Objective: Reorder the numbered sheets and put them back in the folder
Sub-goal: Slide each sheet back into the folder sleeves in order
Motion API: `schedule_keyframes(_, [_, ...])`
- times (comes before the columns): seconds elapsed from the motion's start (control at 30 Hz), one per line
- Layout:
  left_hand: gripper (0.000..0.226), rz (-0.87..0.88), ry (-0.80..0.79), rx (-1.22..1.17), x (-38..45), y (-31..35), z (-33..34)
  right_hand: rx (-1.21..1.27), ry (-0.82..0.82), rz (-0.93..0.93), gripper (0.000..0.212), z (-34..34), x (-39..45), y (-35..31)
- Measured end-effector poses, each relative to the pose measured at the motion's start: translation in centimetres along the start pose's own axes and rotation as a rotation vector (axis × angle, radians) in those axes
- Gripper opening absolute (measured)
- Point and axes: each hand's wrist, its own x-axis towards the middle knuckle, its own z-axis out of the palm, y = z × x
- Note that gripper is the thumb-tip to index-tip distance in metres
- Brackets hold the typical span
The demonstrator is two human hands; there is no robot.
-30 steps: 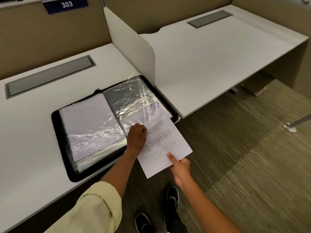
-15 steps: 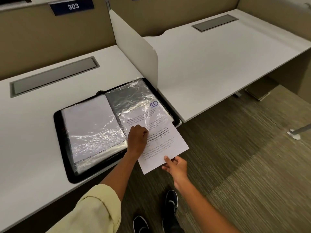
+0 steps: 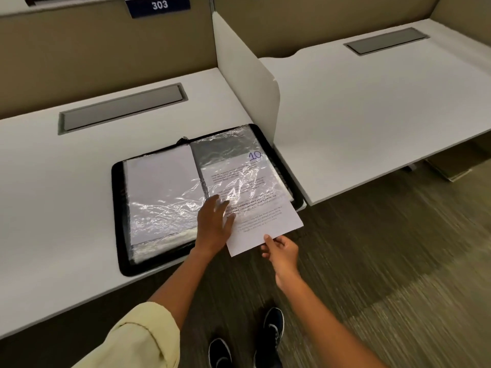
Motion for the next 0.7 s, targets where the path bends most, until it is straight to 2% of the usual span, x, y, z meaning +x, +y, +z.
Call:
schedule_keyframes(0.07, [0.049,-0.015,-0.046,0.051,-0.6,-1.3,-0.4,-0.025,-0.001,-0.012,0.008,0.0,0.2,0.3])
schedule_keyframes(0.2, [0.061,-0.082,-0.175,0.003,-1.4,-2.5,-0.3,0.015,0.005,-0.012,0.008,1.2,1.2,-0.3])
schedule_keyframes(0.4, [0.068,-0.138,-0.178,-0.149,-1.6,-2.5,-0.4,0.114,0.026,0.013,0.013,3.5,3.6,-2.6])
schedule_keyframes(0.7, [0.078,-0.127,-0.186,-0.121,-1.5,-2.6,-0.2,0.067,0.050,0.023,0.014,4.4,4.9,-3.5])
